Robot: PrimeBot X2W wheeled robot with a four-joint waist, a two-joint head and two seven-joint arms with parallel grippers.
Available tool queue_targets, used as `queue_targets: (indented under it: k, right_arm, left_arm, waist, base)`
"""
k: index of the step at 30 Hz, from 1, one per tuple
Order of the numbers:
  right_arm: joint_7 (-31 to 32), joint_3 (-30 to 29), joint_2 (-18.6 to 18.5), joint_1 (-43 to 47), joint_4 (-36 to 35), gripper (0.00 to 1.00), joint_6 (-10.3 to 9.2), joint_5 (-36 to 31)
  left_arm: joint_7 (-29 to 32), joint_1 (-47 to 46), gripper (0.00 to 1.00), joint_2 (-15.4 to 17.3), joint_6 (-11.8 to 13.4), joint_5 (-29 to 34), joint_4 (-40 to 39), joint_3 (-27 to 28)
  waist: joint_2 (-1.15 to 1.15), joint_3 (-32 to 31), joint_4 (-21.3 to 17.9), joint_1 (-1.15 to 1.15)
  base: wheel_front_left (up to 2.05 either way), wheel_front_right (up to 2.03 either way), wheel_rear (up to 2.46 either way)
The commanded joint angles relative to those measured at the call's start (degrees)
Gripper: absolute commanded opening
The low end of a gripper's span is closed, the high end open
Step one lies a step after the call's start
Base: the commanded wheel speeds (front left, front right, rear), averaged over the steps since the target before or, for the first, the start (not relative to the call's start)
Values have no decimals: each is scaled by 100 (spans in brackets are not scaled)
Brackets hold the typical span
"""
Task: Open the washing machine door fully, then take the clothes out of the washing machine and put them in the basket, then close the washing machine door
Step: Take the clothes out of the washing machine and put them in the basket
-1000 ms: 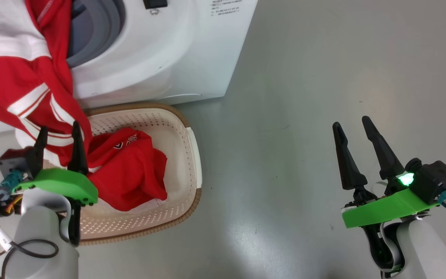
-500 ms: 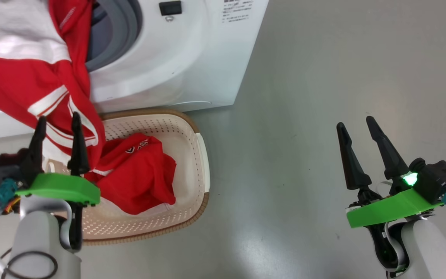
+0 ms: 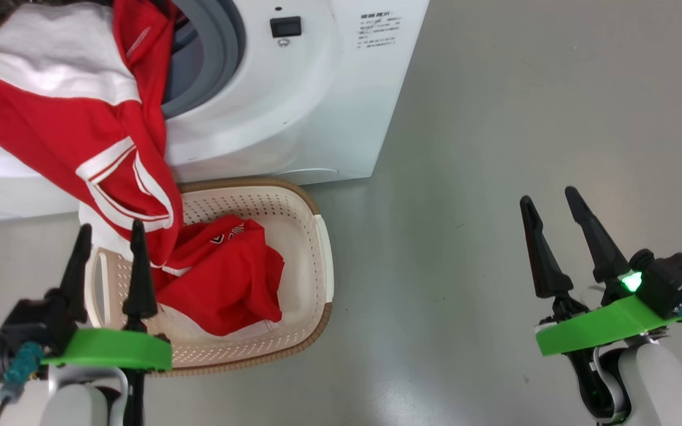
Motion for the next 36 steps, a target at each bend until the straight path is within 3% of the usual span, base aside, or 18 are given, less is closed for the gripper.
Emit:
queue_targets:
  k: [1,12,24,36]
  right_arm:
    - [-37,107,-59,173,-109,100,42,-40]
    - [-37,82,-38,198,-111,100,42,-47]
    - [-37,133,-24,185,-99,100,42,-51]
    - [-37,237,17,125,-81,100,42,-41]
  left_arm:
    - [-29,242,100,152,71,30,-287,90]
    - [-29,605,100,151,338,-159,-851,-201]
    - [-29,356,100,151,289,-106,-869,-154]
    - [-29,-869,100,162,81,277,-174,183]
  waist:
    - [0,-29,19,0]
    - [0,-38,59,0]
    - [0,-20,26,0]
    - [0,78,-38,0]
  base:
    - [0,0,0]
    - [0,0,0]
    - [0,0,0]
    - [0,0,0]
